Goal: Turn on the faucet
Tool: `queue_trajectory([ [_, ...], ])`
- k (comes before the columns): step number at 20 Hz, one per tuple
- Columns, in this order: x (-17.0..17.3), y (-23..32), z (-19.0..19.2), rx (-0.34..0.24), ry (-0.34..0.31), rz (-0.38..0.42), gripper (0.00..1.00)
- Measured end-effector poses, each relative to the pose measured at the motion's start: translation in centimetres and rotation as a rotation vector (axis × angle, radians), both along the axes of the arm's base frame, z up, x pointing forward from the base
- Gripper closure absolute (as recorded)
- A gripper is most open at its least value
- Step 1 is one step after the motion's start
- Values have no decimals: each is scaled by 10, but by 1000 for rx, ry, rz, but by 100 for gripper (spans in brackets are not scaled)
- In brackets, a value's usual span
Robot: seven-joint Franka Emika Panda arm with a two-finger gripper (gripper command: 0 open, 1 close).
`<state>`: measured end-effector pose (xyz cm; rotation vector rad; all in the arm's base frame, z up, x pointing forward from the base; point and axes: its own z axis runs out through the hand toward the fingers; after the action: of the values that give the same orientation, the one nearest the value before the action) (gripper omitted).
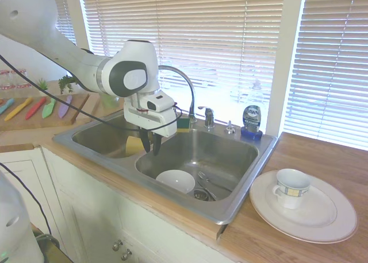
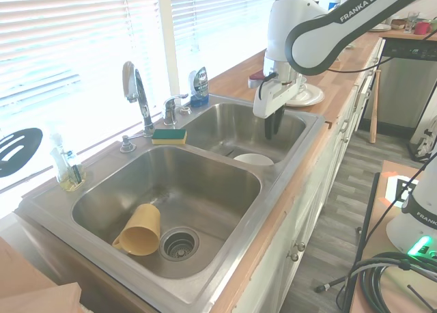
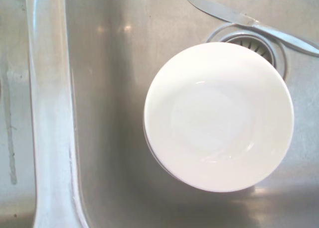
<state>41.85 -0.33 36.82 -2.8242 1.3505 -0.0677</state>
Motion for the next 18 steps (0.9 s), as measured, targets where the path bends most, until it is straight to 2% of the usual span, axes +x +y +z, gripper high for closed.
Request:
queue_trajectory([
  [3,4,0,1,-2,-5,-8,100],
  [7,35,-1,3,-10,-20,-29,100],
  [11,84,1,5,-11,-37,-39,100],
  [18,190,2,4,-28,-56,-78,100],
])
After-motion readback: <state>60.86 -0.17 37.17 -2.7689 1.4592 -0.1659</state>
